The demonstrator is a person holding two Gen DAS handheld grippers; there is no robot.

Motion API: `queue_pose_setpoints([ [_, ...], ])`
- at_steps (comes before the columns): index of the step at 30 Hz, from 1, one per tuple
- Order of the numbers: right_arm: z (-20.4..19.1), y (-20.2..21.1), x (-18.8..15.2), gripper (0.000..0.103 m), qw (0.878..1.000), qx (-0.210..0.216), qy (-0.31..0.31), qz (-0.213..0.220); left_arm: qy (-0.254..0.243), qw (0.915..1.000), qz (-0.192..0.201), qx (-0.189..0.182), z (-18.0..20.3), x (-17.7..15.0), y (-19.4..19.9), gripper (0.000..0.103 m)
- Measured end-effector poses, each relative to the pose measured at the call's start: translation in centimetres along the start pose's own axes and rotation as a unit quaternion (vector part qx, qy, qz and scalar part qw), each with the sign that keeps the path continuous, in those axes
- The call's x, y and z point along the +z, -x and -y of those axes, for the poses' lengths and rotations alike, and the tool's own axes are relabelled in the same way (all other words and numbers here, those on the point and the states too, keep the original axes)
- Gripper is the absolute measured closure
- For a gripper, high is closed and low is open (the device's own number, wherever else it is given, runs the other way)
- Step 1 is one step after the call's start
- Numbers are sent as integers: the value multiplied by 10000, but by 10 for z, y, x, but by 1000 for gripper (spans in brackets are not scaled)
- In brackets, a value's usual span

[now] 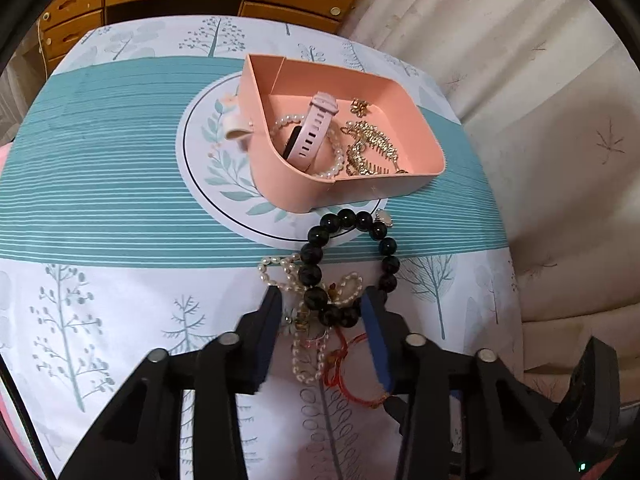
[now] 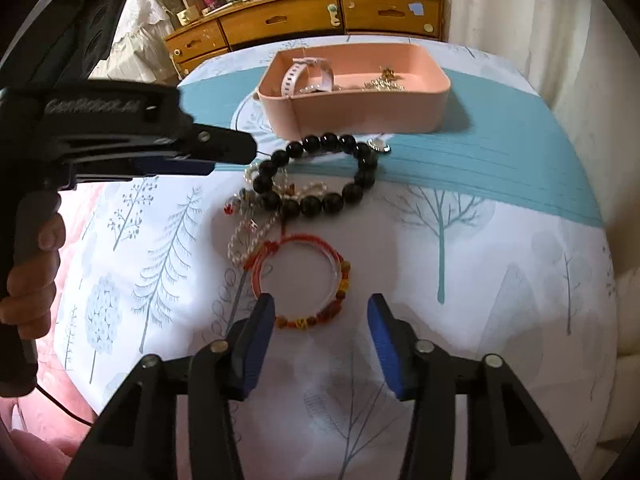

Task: Organize jewelry
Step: 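Grasp the black bead bracelet with the left gripper and lift it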

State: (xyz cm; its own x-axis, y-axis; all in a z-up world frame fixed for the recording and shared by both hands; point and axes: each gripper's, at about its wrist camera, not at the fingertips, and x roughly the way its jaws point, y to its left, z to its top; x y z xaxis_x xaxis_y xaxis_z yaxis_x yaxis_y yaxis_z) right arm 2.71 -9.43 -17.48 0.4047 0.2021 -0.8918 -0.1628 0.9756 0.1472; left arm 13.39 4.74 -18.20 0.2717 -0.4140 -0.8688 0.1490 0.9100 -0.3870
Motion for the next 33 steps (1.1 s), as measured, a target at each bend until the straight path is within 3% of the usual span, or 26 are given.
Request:
queue_pose_setpoints([
  [5,5,-7,3,76,9999,-72,-86,-51,39,9999,-76,91,3,2,-14,74],
  [10,10,-12,5,79,9999,-37,-126,-78,-58,9994,-207,288,9,4,-25,75],
  [13,8,-15,6,82,9998,-131,19,-116,-57,9991,-261,342,11,4,-30,83],
  [16,8,-16,8,89,9998,-152,100,-111,-88,9987,-294,405,12,4,-36,84],
  [19,12,-16,10,90,9999,-70,44,-118,-42,9983,-331,477,12,5,-41,88],
  [33,20,-5,22,93,10000,-37,41,16,-98,9996,-77,245,12,3,-23,90],
])
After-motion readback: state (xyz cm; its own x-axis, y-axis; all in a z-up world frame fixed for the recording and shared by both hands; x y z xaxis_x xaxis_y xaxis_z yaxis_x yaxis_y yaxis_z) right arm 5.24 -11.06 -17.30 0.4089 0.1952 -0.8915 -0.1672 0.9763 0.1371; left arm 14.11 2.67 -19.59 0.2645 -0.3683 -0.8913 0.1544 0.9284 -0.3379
